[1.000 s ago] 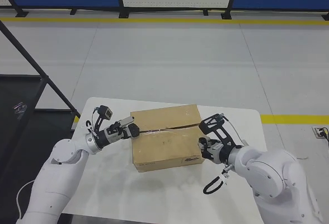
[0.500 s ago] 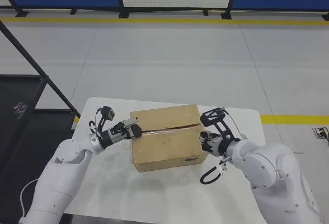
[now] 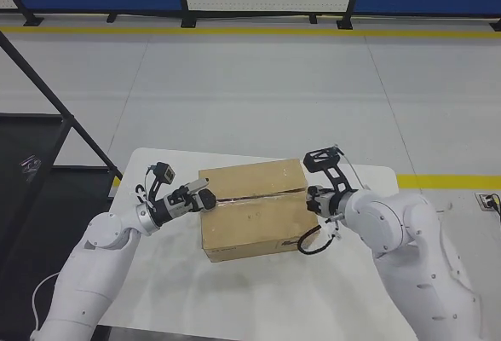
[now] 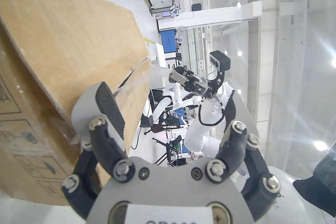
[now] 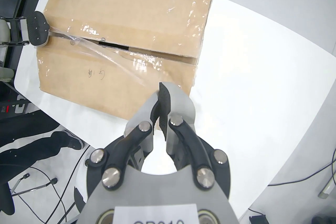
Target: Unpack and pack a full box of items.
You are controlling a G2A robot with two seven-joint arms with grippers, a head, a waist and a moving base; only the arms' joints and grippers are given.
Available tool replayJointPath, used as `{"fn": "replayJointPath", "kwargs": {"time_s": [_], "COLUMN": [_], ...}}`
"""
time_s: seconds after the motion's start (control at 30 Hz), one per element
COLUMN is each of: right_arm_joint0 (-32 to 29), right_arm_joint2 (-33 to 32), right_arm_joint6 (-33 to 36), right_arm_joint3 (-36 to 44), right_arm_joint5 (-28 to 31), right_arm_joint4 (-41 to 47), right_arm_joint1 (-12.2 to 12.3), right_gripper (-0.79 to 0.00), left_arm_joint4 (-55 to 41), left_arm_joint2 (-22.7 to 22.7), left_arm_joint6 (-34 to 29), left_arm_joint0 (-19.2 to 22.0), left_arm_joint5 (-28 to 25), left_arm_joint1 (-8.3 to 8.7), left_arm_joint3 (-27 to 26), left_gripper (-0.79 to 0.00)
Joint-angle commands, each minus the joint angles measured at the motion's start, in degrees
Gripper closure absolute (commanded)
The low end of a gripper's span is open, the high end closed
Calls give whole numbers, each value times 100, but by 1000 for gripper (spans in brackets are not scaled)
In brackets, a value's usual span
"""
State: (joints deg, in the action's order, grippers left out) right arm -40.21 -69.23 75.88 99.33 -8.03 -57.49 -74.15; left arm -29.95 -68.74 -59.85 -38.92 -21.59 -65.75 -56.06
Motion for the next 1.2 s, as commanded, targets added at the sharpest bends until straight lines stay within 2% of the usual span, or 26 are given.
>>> {"fn": "replayJointPath", "kwargs": {"time_s": [0.0,0.37,0.67,0.73,0.8,0.87,1.17], "right_arm_joint0": [165,768,1032,1059,1074,1081,1058], "right_arm_joint2": [35,287,382,379,365,356,325], "right_arm_joint6": [8,-45,-107,-107,-145,-174,-312], "right_arm_joint3": [-230,-1179,-1685,-1751,-1797,-1835,-1873], "right_arm_joint5": [-7,-123,-159,-163,-172,-154,-162], "right_arm_joint4": [67,181,328,357,385,409,427], "right_arm_joint1": [-13,-80,-116,-116,-116,-113,-97], "right_gripper": [0,0,0,-49,-175,-160,-200], "left_arm_joint4": [-11,-77,-135,-149,-159,-169,-175], "left_arm_joint2": [3,-7,-20,-25,-32,-37,-62], "left_arm_joint6": [-2,-47,-85,-99,-102,-111,-133], "left_arm_joint0": [8,20,-2,-6,-10,-17,-30], "left_arm_joint5": [-14,-53,-87,-97,-102,-106,-102], "left_arm_joint1": [-5,-17,-25,-26,-27,-27,-26], "left_arm_joint3": [26,106,160,164,167,164,148], "left_gripper": [-785,-785,-785,-785,-785,-785,-785]}}
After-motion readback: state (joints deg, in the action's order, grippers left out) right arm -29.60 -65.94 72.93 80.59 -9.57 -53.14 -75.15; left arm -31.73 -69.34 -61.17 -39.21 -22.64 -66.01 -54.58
